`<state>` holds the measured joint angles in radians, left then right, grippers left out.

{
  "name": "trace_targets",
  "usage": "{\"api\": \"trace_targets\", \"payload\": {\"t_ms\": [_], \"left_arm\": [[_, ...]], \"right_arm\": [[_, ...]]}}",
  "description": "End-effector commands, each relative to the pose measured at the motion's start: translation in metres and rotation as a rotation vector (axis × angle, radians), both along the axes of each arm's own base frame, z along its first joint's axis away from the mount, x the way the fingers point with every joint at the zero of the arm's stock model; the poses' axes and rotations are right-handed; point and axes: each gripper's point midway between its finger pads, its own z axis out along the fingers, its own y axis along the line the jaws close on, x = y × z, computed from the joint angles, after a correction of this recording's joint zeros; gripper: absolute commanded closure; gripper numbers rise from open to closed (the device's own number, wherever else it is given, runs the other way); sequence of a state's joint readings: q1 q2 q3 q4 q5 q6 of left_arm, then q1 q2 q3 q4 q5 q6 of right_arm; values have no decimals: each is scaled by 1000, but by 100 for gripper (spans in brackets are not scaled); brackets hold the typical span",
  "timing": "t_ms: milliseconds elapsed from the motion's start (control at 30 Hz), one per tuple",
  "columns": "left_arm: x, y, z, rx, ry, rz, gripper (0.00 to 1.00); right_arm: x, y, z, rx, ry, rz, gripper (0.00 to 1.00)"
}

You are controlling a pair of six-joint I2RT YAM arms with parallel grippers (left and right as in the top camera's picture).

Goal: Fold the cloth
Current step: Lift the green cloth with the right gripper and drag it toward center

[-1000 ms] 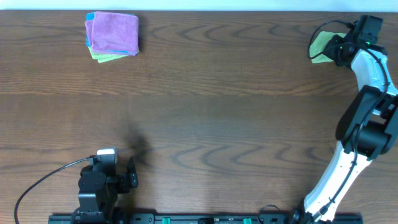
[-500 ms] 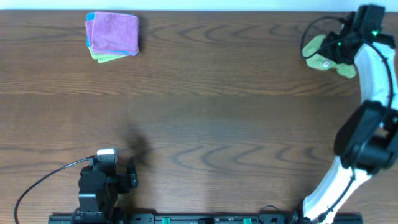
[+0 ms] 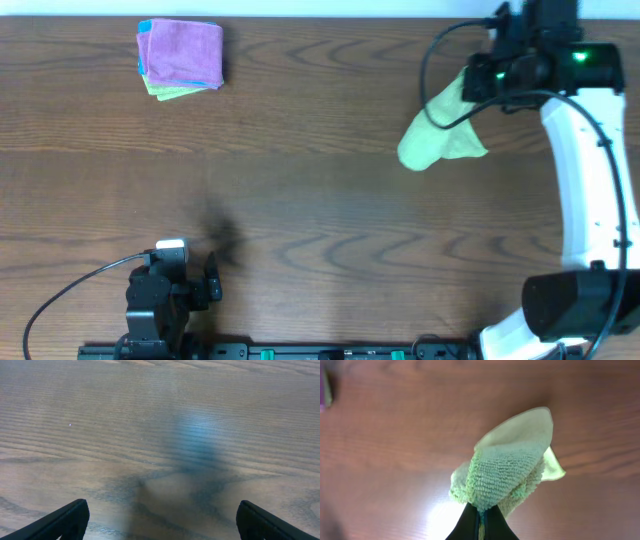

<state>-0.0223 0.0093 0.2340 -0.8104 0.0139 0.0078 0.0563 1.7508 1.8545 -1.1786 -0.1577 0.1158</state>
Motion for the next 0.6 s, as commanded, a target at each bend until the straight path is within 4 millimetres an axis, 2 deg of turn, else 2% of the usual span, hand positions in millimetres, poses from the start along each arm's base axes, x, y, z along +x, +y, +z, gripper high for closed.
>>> {"api": "trace_targets", "payload": {"t_ms": [0,200,300,467,567], "left_arm": [[-8,5,-23,29,74,13,5],[-8,5,-23,29,74,13,5],[-8,5,-23,29,74,13,5],[-8,5,-23,29,74,13,5],[-8,5,-23,29,74,13,5]], "right_arm": [[-16,30,11,-9,-5,88,99],[-60,104,14,14,54,272,99],[-85,148,23,49,44,373,99],[-116,214,43,164,-9,526,99],[-131,240,51,234,-15,596,99]]}}
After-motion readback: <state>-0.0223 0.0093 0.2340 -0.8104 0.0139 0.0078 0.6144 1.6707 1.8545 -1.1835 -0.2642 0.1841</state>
